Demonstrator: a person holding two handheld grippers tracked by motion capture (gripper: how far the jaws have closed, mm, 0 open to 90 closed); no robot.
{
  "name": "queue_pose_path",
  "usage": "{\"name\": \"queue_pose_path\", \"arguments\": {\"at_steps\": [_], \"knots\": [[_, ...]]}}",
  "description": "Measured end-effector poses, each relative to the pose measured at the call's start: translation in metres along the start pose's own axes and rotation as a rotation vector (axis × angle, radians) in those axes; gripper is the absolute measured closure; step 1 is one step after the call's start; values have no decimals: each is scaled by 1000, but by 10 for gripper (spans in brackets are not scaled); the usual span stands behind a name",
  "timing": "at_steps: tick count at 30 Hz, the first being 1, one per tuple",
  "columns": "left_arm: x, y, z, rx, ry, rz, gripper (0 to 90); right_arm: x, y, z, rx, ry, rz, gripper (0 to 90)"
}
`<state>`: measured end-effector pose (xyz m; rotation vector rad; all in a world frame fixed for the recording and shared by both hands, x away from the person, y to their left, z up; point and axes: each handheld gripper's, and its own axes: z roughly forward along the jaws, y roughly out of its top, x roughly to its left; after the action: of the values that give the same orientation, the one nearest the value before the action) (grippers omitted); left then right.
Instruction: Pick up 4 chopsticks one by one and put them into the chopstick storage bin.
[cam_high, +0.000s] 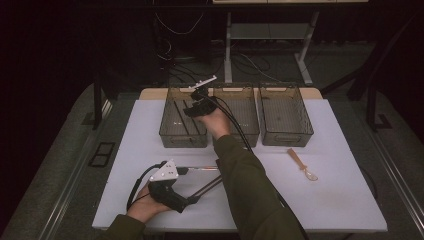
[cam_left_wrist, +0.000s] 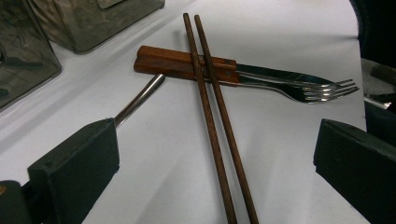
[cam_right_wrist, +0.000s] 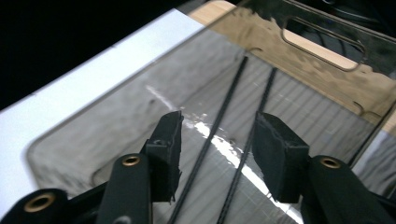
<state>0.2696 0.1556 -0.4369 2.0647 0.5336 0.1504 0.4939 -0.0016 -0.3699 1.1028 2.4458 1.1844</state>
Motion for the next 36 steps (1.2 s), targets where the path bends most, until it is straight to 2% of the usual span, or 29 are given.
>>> {"name": "queue_pose_path", "arguments": {"at_steps": [2,5,10,12,16,21,25,27,33,36], "knots": [[0,0,0,7,-1,1,0,0,-1,-5,-9,22,-3,480],[1,0,1,9,2,5,0,1,-3,-12,-28,12,-23,414],[1,0,1,2,6,-2,0,0,-8,-24,-55,56,-31,308],[1,0,1,5,5,-10,0,1,-12,-30,-76,21,-69,278],[1,0,1,-2,7,-18,0,-2,-19,-42,-79,13,-75,200],[1,-1,2,2,7,-22,0,-8,-33,-57,-73,15,-71,155],[2,-1,2,7,8,-15,0,-12,-45,-69,-80,35,-59,154],[3,-1,2,16,11,-7,0,-13,-50,-74,-90,20,-71,154],[2,-2,2,16,9,-13,0,-16,-66,-93,-88,10,-77,154],[3,-2,2,11,10,-24,0,-17,-73,-104,-110,25,-69,154]]}}
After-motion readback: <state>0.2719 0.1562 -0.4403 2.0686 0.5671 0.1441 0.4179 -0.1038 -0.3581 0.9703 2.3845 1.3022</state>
